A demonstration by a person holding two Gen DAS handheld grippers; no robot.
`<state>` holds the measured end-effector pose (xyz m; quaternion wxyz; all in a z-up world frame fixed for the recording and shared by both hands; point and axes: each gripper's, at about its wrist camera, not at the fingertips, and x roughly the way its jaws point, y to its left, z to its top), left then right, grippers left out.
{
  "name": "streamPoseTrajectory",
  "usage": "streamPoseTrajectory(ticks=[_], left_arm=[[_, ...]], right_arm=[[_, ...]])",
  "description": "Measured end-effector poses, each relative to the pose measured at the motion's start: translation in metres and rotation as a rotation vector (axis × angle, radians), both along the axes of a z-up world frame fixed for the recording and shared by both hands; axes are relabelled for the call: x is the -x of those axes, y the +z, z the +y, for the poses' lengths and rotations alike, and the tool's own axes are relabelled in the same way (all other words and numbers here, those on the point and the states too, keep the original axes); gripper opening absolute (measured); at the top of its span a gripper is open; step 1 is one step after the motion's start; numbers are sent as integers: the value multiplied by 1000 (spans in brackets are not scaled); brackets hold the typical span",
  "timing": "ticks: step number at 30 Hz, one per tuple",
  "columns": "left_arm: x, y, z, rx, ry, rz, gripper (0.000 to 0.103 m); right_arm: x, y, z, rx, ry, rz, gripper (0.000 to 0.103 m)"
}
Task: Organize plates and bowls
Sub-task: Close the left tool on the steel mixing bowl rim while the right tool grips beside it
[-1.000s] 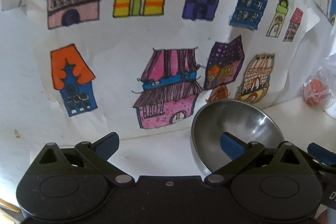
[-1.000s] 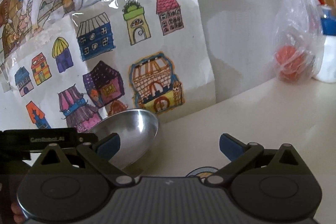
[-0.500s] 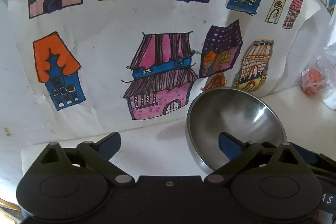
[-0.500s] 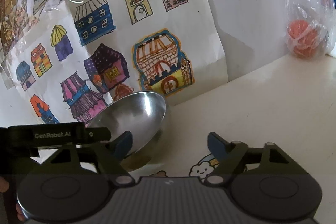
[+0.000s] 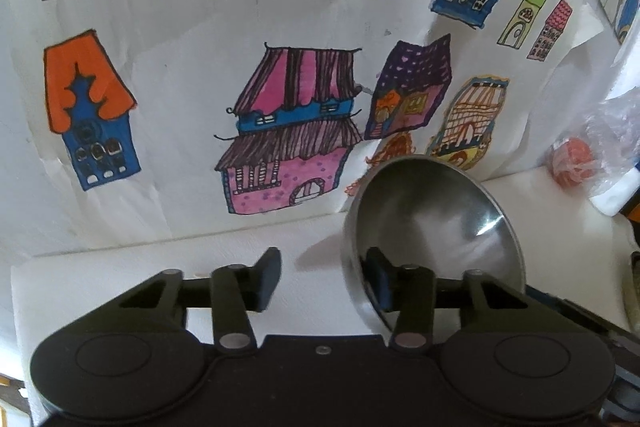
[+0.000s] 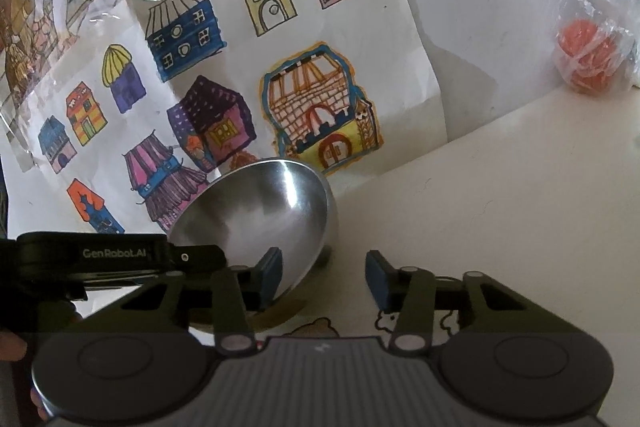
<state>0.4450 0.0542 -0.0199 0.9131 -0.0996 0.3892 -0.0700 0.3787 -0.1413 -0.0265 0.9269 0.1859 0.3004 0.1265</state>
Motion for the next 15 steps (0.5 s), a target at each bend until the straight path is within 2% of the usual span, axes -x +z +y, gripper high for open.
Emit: streamPoseTrajectory(ticks=[4, 6, 10, 15], left_arm=[[4, -1, -4, 12, -27, -10, 29], [7, 0, -9, 11, -44, -21, 16], [12, 3, -19, -12, -54, -47, 15], [20, 12, -24, 6, -45, -78, 15]], right_arm=[[0, 0, 0, -27, 14, -3, 29], [0, 1, 0, -27, 11, -2, 26], [2, 1, -3, -29, -18, 0, 22], [11, 12, -10, -57, -45, -46, 20]])
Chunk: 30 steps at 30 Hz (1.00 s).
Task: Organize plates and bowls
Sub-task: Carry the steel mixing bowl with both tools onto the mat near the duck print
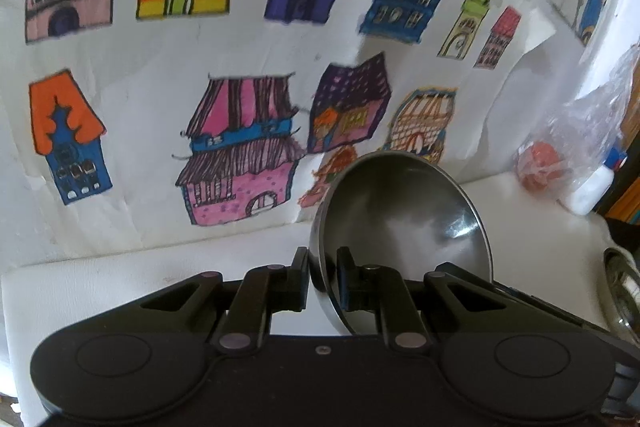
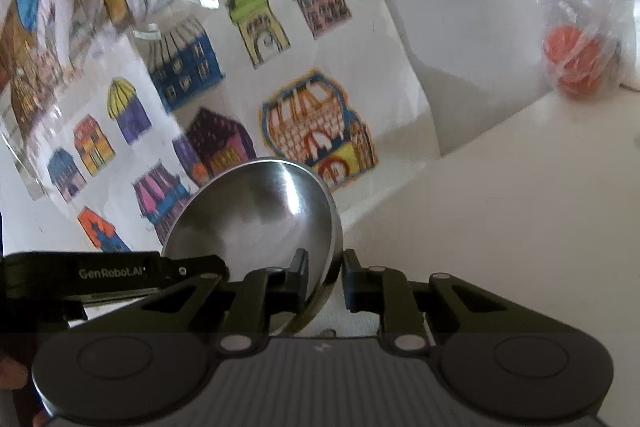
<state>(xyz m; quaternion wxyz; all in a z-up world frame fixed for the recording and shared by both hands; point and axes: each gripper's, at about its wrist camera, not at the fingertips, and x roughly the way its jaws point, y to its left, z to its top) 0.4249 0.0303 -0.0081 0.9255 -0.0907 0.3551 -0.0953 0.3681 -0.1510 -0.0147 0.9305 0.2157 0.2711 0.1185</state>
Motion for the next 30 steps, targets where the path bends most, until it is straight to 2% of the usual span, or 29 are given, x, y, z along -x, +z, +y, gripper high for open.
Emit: streamPoseTrajectory(ticks=[4, 8, 17, 23, 30], left_arm=[[14, 18, 0, 25, 7, -50, 15], [41, 41, 5, 61, 4, -114, 15], [120, 79, 4, 75, -30, -208, 15], [179, 76, 8, 88, -58, -209, 15], [226, 58, 16, 118, -74, -177, 18]], right_arm=[[16, 22, -3, -12, -21, -75, 20], [45, 46, -3, 25, -27, -140, 20], [119, 76, -10, 45, -17, -166, 20], [174, 80, -12, 70, -6, -139, 20], [223, 82, 2, 120, 11, -107, 20]])
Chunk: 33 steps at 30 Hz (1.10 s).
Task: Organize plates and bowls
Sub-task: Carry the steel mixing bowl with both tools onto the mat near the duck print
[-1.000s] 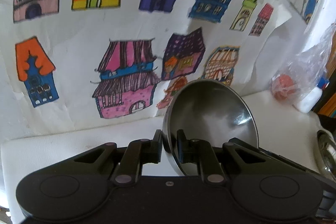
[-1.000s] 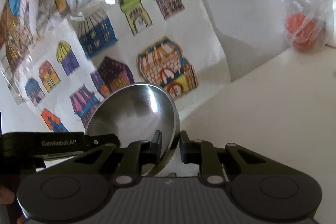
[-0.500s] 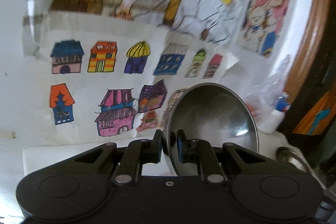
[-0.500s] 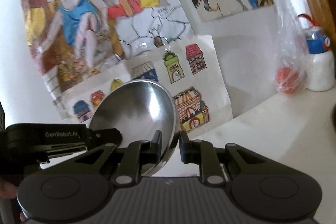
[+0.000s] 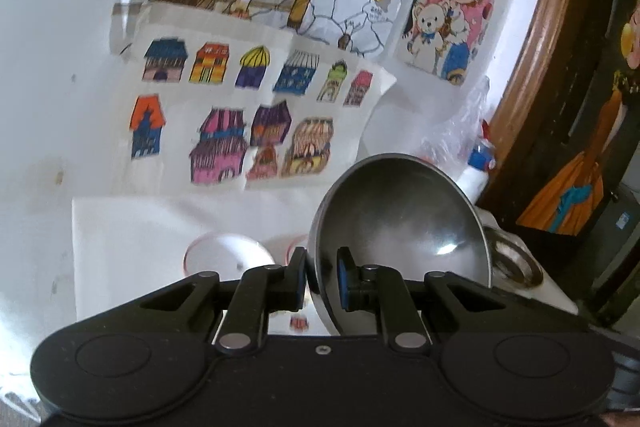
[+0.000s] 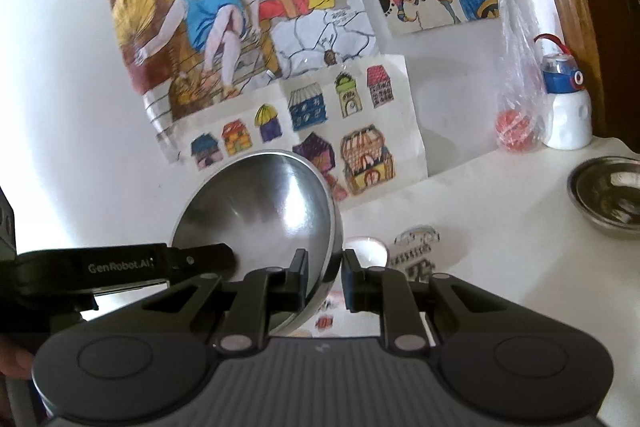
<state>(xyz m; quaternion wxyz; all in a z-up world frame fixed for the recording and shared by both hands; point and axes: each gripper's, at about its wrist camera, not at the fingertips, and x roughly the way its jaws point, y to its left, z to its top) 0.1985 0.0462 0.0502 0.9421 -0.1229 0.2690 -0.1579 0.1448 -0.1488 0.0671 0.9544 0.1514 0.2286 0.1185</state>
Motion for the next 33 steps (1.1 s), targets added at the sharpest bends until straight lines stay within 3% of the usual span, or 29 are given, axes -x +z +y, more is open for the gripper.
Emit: streamPoseTrajectory(ticks=[6, 18, 22, 33], left_arm=[[30, -17, 7, -28, -5, 58, 19], [68, -57, 31, -2, -3, 236, 21], [77, -67, 33, 2, -23, 271, 21], [91, -79, 31, -4, -16, 295, 25]], right_arm=[[31, -4, 15, 29, 36, 49, 22], [66, -32, 32, 31, 92, 193, 25], [74, -39, 30, 2, 98, 223, 33], [81, -48, 33, 2, 110, 273, 34]])
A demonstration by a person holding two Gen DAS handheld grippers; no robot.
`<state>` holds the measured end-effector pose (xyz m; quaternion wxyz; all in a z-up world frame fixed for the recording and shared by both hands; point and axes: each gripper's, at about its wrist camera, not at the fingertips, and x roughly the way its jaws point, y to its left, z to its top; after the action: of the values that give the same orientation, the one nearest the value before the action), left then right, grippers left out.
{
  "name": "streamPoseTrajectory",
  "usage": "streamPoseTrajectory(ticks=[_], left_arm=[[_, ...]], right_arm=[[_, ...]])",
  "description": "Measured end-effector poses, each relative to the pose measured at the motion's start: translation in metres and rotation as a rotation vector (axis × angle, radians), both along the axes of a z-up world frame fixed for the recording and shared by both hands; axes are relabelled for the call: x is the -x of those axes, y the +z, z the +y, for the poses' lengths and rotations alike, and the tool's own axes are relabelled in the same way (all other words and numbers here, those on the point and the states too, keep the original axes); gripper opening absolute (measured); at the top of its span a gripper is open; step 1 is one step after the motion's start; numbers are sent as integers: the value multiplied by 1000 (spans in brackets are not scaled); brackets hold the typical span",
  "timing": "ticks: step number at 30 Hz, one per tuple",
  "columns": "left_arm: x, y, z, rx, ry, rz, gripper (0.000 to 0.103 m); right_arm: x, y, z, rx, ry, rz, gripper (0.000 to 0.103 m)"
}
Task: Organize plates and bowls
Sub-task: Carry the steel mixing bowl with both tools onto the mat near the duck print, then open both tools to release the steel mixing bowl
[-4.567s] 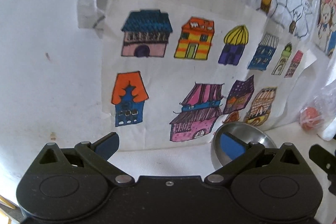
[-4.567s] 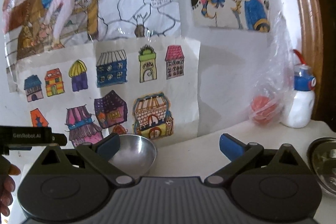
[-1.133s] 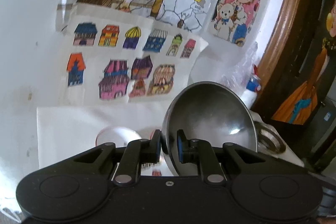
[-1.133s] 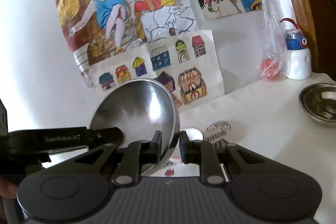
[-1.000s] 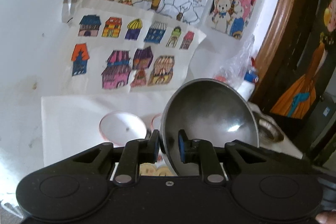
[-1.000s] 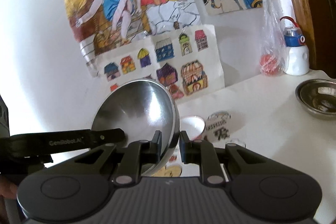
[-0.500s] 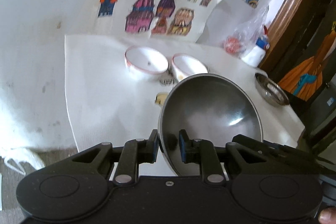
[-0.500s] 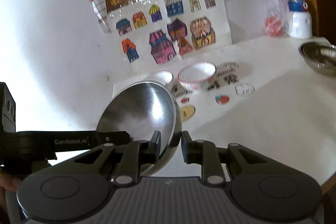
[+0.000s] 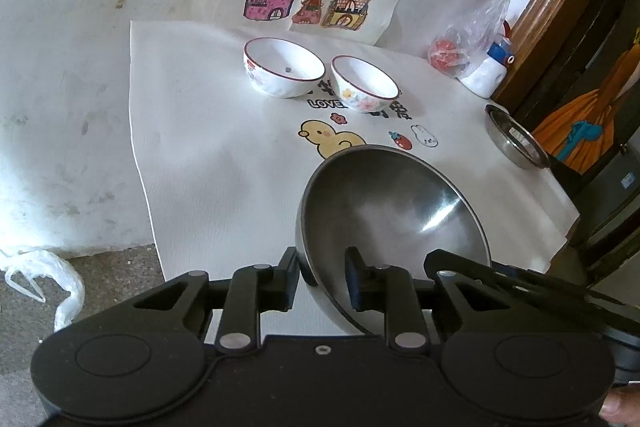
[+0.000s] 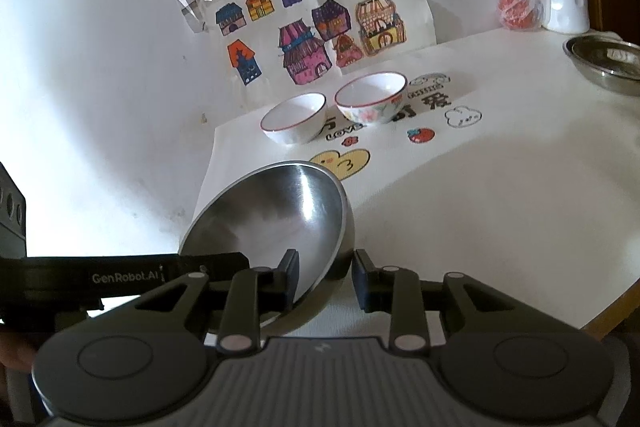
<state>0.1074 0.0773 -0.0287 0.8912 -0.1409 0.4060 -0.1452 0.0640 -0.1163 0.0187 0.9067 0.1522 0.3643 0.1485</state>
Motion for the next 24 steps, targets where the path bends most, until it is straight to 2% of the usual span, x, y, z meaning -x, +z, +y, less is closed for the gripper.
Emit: streamPoseTrajectory(ticks=[11, 20, 24], left_arm=[[-2, -7, -1, -13, 11, 23, 26], [-1, -7, 0, -7, 18, 6, 27], [-1, -5, 6, 9, 32, -14, 38]], right_arm=[[-5, -9, 2, -19, 5, 19, 40], [-7, -12, -1, -55, 22, 12, 51], [-6, -10, -7, -55, 3, 1, 62]])
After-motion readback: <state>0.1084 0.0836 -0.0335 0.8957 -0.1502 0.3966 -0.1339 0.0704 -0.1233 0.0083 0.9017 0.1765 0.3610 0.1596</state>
